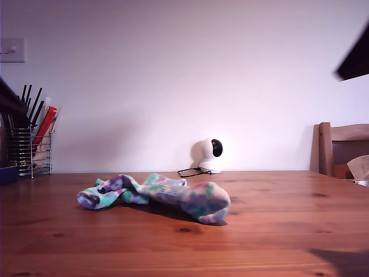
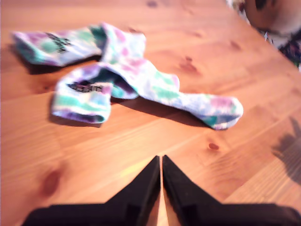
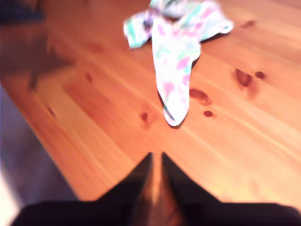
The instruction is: Fold the socks in front of you. After folding them, place them to the right side.
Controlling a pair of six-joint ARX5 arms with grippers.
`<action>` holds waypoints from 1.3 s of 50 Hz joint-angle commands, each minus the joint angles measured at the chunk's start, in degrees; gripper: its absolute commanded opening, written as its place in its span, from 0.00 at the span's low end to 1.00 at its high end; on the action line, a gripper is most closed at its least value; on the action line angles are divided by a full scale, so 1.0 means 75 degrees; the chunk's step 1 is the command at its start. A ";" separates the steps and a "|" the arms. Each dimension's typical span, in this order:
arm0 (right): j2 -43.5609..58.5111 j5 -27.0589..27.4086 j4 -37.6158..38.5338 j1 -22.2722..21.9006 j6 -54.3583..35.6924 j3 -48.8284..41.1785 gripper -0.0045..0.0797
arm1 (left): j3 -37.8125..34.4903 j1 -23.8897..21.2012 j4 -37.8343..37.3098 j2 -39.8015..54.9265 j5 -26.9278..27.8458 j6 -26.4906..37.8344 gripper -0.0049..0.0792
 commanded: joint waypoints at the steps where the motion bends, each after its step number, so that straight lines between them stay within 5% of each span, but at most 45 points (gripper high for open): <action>1: 0.0490 0.0213 0.0254 0.0254 -0.0137 0.0012 0.40 | -0.0023 -0.0143 0.0245 0.0268 0.0006 0.0041 0.04; 22: 0.2891 0.1262 0.1521 0.1381 -0.0595 0.1131 0.47 | -0.0017 -0.0909 0.1559 0.1215 -0.0673 0.0868 0.04; 65: 0.5190 0.1029 0.1673 0.1580 -0.0746 0.2328 0.49 | 0.0055 -0.0909 0.1588 0.1297 -0.0775 0.1032 0.04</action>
